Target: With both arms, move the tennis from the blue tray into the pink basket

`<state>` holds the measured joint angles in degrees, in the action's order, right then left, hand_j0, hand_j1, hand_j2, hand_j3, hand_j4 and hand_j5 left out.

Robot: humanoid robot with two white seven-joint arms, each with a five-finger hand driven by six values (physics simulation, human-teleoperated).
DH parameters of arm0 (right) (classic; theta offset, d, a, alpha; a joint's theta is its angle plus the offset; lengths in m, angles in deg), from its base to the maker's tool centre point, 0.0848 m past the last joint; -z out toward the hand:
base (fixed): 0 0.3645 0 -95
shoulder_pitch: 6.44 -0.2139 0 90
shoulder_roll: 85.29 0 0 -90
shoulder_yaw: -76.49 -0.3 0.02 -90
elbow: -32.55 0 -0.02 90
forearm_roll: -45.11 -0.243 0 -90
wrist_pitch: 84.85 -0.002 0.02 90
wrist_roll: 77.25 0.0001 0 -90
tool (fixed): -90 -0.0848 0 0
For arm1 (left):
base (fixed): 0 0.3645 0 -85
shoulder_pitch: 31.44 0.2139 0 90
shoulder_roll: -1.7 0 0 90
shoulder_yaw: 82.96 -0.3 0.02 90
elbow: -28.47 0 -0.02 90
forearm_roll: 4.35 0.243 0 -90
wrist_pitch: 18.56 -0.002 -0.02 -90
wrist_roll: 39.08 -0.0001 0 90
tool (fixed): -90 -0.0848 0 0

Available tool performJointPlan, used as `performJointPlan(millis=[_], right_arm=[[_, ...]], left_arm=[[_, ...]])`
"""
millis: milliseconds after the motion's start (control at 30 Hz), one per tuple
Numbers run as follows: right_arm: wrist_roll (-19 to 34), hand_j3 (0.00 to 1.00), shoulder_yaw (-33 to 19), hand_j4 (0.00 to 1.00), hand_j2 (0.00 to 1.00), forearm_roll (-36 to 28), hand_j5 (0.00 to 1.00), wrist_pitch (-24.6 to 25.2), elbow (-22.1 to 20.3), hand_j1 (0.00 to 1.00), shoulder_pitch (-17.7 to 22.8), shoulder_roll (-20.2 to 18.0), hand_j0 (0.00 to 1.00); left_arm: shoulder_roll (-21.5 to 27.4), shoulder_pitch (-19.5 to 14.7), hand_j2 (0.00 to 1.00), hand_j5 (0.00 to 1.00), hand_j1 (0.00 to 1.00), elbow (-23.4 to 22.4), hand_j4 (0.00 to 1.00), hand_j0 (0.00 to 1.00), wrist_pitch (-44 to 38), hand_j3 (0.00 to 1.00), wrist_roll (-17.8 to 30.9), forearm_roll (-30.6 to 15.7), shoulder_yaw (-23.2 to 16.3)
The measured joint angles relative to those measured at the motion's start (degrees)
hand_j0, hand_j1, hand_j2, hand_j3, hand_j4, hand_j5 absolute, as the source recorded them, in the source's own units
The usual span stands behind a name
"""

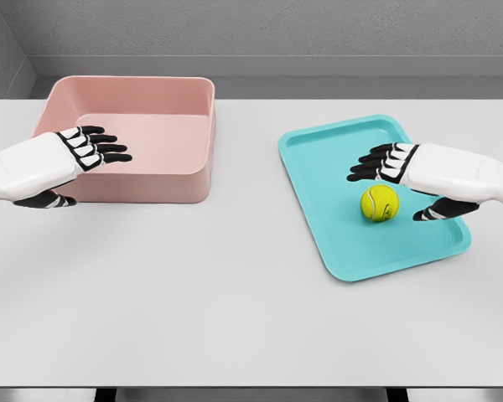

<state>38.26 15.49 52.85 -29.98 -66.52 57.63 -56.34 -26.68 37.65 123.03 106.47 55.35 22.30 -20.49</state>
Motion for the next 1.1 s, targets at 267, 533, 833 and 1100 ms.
performJointPlan(millis=[267,533,833,1100], right_arm=[[-0.11,1.00,0.15,1.00,1.00,1.00,1.00,0.00,0.19,1.00,0.18,0.64,1.00],[2.62,1.00,-2.56,1.00,1.00,1.38,1.00,-0.01,0.54,1.00,0.97,2.39,1.00],[3.13,1.00,-5.35,1.00,1.00,4.50,1.00,0.00,1.90,1.00,1.50,3.11,1.00],[8.76,1.00,-1.77,1.00,1.00,8.99,1.00,0.06,7.00,1.00,-7.29,9.85,1.00]], left_arm=[[0.09,0.00,1.00,1.00,1.00,0.01,1.00,1.00,0.00,1.00,0.00,0.00,0.03],[0.02,0.09,1.00,1.00,1.00,0.01,1.00,1.00,0.00,1.00,0.04,0.06,-0.02],[-0.07,0.09,1.00,1.00,1.00,0.01,1.00,1.00,0.00,1.00,0.08,0.08,-0.08],[-0.18,0.09,1.00,1.00,1.00,0.01,1.00,1.00,0.00,1.00,0.09,0.08,-0.11]])
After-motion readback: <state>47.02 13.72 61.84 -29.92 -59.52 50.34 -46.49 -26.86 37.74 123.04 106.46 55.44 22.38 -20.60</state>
